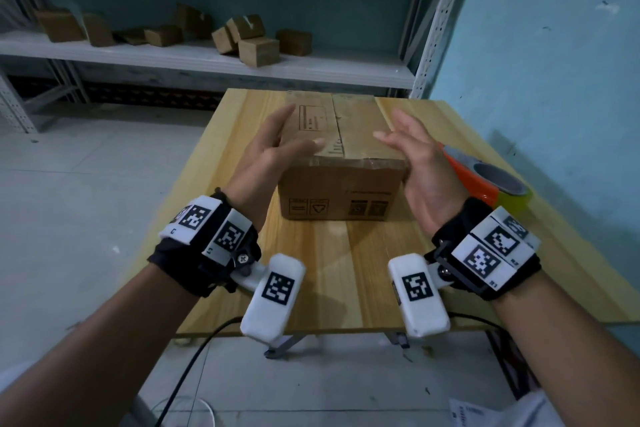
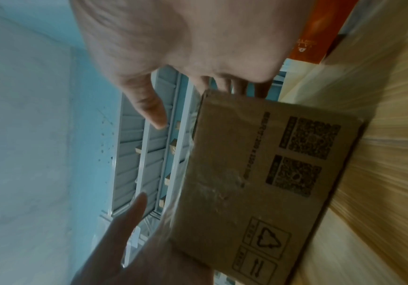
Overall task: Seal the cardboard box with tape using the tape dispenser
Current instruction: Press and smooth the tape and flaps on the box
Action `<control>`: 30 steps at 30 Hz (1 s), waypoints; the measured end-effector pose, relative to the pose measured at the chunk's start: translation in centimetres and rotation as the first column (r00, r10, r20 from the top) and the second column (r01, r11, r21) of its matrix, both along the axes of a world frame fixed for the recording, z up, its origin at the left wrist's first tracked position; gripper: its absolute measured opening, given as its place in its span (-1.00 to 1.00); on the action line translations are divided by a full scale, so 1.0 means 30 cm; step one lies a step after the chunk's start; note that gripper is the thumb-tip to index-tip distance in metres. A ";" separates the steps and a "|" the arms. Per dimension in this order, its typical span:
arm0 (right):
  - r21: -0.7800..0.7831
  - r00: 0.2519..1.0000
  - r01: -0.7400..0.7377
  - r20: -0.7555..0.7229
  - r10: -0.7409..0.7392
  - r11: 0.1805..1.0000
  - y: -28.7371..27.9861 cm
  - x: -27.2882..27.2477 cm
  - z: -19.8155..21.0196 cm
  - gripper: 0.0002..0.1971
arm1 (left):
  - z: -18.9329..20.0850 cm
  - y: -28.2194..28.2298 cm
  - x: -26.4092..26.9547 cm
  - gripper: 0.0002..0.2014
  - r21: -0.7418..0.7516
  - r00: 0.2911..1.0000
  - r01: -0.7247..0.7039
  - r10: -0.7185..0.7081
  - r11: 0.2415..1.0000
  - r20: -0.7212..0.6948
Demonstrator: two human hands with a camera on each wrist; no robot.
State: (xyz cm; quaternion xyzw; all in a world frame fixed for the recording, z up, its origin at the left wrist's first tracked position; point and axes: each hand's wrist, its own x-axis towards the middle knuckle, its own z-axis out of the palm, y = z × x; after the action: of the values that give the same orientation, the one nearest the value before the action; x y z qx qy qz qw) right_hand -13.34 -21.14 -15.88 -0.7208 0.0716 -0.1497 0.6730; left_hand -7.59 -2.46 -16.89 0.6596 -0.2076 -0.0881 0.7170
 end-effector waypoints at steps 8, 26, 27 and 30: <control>-0.103 1.000 -0.021 0.018 0.023 0.994 0.030 -0.002 -0.021 -0.05 | -0.028 -0.013 0.012 -0.13 0.017 0.997 -0.072 0.072 0.997 0.026; -0.141 0.999 0.013 0.043 -0.007 0.990 0.032 -0.001 -0.029 -0.10 | -0.038 -0.024 0.023 -0.12 0.084 0.988 -0.131 0.123 0.988 0.090; -0.140 0.999 0.014 0.043 -0.008 0.990 0.032 -0.001 -0.030 -0.10 | -0.038 -0.025 0.023 -0.12 0.082 0.988 -0.130 0.123 0.988 0.088; -0.139 0.999 0.017 0.040 -0.011 0.990 0.033 -0.001 -0.031 -0.10 | -0.038 -0.027 0.022 -0.12 0.072 0.989 -0.130 0.124 0.989 0.082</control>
State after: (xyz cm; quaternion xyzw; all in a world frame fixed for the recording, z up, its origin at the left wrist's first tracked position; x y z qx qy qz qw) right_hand -13.37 -20.16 -16.82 -0.7624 0.0527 -0.1733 0.6213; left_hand -6.93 -3.28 -18.04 0.7015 -0.1891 -0.0247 0.6867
